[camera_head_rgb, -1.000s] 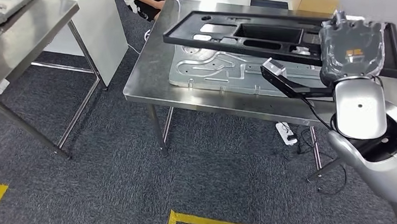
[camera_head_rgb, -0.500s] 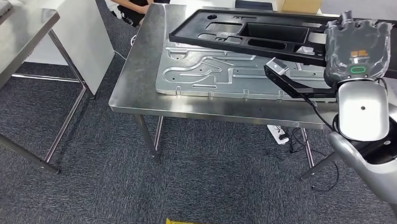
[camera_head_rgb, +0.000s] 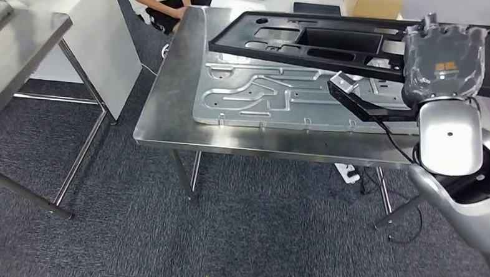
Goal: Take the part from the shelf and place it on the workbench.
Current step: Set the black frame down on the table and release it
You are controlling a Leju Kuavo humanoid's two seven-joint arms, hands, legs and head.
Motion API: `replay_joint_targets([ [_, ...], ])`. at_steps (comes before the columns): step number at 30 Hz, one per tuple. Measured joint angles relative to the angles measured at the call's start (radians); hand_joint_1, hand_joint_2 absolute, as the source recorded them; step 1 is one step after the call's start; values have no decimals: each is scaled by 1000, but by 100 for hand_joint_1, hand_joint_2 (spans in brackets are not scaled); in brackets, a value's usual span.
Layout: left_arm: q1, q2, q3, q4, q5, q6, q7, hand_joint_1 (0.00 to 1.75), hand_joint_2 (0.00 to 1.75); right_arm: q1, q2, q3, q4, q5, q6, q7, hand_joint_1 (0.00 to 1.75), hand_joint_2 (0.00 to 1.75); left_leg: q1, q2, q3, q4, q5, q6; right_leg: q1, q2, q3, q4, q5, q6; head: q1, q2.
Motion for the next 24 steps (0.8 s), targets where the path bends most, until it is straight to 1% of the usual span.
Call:
replay_joint_targets([
  [2,1,-1,0,0,0,0,0,0,175,3,0,0,1,-1,0,-1,175,175,1,2,-1,4,-8,-10,-2,4,2,-6,-5,-11,-1,0],
  [3,0,-1,-1,0,0,0,0,0,175,4,0,0,1,-1,0,-2,175,175,2,2,-8,20,-19,-15,-4,5,6,-9,-7,-16,-3,0],
  [4,-1,-1,-1,0,0,0,0,0,175,3,0,0,2,-2,0,-3,175,175,3,2,-24,56,-37,-20,-5,5,11,-12,-9,-21,-5,0],
  [5,-1,-1,-2,0,0,0,0,0,175,2,0,0,2,-2,0,-3,175,175,4,2,-53,111,-59,-24,-5,5,17,-13,-12,-25,-6,0],
  [6,-1,-1,-2,0,0,0,0,0,175,2,0,0,2,-3,0,-3,175,175,5,2,-89,174,-80,-26,-4,5,22,-13,-15,-28,-7,0],
  [7,-1,-1,-3,0,0,1,0,0,175,2,0,0,2,-3,0,-3,175,175,5,2,-126,232,-92,-27,-3,5,27,-13,-20,-30,-8,0],
  [8,0,-1,-4,0,0,1,0,0,175,3,0,0,3,-4,0,-3,175,175,6,2,-153,265,-87,-26,-2,5,33,-13,-24,-31,-8,0],
  [9,2,-1,-4,0,0,1,0,0,175,5,0,0,4,-4,0,-3,175,175,6,2,-164,261,-63,-25,0,7,41,-13,-29,-31,-8,0],
  [10,3,-1,-4,0,0,1,0,0,175,6,0,0,4,-5,0,-3,175,175,5,2,-157,222,-21,-21,1,8,49,-13,-35,-30,-8,0],
  [11,3,-1,-4,0,0,1,0,0,175,7,0,0,5,-6,0,-3,175,175,5,1,-138,158,26,-15,2,9,58,-13,-40,-30,-8,0],
  [12,3,-1,-4,0,0,1,0,0,175,7,0,0,5,-6,0,-3,175,175,2,-1,-114,99,59,-9,3,10,66,-14,-46,-29,-7,0],
  [13,2,-1,-5,0,0,1,0,0,175,6,1,0,5,-6,0,-3,175,175,-1,-2,-92,48,77,-3,4,12,70,-15,-50,-26,-7,0],
  [14,1,0,-6,0,0,1,0,0,175,4,1,0,5,-6,0,-3,175,175,-4,-2,-79,21,78,1,4,13,71,-16,-52,-22,-7,0],
  [15,0,0,-6,0,1,1,0,0,175,4,1,0,6,-7,0,-4,175,175,-7,-2,-72,12,70,4,4,15,71,-18,-54,-17,-7,0],
  [17,-2,-1,-7,0,1,1,-1,0,175,5,0,0,6,-8,0,-5,175,175,-4,0,-61,-6,67,10,3,15,75,-20,-58,-6,-8,0],
  [18,-1,-1,-7,0,1,1,-1,0,175,6,0,0,7,-9,0,-6,175,175,-2,1,-53,-16,68,14,3,13,71,-8,-68,-2,-6,0],
  [19,0,-1,-8,0,1,1,-2,0,175,6,0,0,7,-9,-1,-6,175,175,1,3,-44,-25,68,19,4,12,57,25,-85,2,-4,0],
  [20,1,-1,-8,0,1,0,-2,0,175,8,0,0,7,-10,-1,-6,175,175,3,4,-36,-30,68,22,4,11,29,78,-108,3,-2,0],
  [21,0,-1,-8,0,1,0,-2,0,175,8,-1,0,7,-10,-2,-6,175,175,3,4,-33,-31,65,26,4,10,-8,144,-132,4,0,0],
  [22,0,-1,-8,0,1,0,-2,0,175,11,-1,0,8,-11,-3,-6,175,175,3,4,-30,-30,62,28,3,10,-47,203,-147,6,1,0],
  [23,-1,-1,-8,0,1,0,-2,0,175,15,-1,0,9,-12,-4,-6,175,175,3,3,-27,-29,57,28,2,9,-74,237,-146,8,1,0],
  [24,-1,-1,-8,0,1,0,-2,0,175,19,-1,0,11,-13,-4,-7,175,175,3,2,-24,-26,52,27,0,9,-85,236,-125,10,1,0],
])
